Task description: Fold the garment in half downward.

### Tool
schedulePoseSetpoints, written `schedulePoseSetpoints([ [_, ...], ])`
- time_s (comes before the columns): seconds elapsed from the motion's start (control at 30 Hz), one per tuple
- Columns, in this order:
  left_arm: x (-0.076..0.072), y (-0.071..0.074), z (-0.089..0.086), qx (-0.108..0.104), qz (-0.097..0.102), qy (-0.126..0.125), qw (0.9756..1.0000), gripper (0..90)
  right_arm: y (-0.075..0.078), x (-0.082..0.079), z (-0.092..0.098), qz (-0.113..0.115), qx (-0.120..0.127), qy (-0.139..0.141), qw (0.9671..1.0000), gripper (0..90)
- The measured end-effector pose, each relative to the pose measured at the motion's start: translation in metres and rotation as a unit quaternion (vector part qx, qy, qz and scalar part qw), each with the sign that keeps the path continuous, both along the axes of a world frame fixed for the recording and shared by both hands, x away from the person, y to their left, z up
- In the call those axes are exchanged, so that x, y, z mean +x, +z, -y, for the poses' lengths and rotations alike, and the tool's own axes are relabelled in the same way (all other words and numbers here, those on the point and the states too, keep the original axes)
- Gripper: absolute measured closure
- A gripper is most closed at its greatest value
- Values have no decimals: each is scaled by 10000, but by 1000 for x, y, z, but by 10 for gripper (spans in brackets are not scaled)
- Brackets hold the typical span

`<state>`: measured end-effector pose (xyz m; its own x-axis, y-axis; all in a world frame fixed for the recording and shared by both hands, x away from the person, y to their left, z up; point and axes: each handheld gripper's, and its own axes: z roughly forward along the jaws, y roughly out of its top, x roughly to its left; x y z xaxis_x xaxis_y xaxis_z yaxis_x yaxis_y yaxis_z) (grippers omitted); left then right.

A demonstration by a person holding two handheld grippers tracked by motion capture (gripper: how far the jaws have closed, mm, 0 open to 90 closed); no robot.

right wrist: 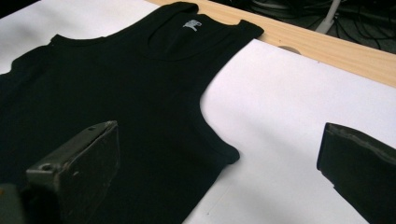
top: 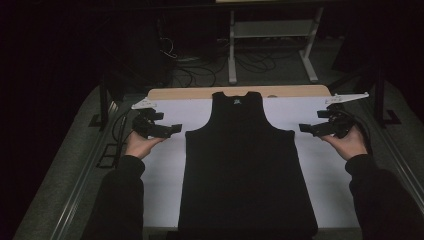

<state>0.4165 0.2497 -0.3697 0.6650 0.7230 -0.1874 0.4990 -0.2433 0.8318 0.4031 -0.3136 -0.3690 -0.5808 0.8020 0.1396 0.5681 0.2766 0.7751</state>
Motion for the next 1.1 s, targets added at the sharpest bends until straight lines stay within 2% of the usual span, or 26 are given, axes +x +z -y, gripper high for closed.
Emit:
schedulePoseSetpoints([
  [0.17, 8, -8, 5, -64, -80, 5, 9999, 0, -1, 8, -2, -33, -32, -39, 10000, 0],
  [0.3, 15, -14, 8, 27, -164, 14, 9999, 0, -3, 13, -2, -83, -30, -67, 9999, 0],
  [0.37, 18, -17, 7, -8, -185, 43, 9998, 0, -5, 15, -2, -84, -29, -70, 9999, 0],
  [0.47, 23, -24, 6, -176, -271, 148, 9994, 0, -11, 19, -2, -125, -58, -61, 9999, 0],
  [0.57, 26, -29, 12, -278, -304, 132, 9991, 0, -18, 24, -3, -206, -77, -95, 9997, 0],
  [0.73, 31, -36, 19, -138, -371, 47, 9992, 0, -26, 29, -8, -254, -61, -64, 9996, 0],
  [0.9, 36, -45, 17, -5, -466, 87, 9989, 0, -34, 33, -9, -352, -127, -74, 9993, 0],
  [0.97, 37, -48, 17, 56, -487, 115, 9987, 0, -38, 35, -9, -383, -81, -100, 9992, 0],
  [1.1, 38, -50, 16, 158, -406, 182, 9989, 0, -44, 38, -10, -439, -68, -147, 9989, 0],
])
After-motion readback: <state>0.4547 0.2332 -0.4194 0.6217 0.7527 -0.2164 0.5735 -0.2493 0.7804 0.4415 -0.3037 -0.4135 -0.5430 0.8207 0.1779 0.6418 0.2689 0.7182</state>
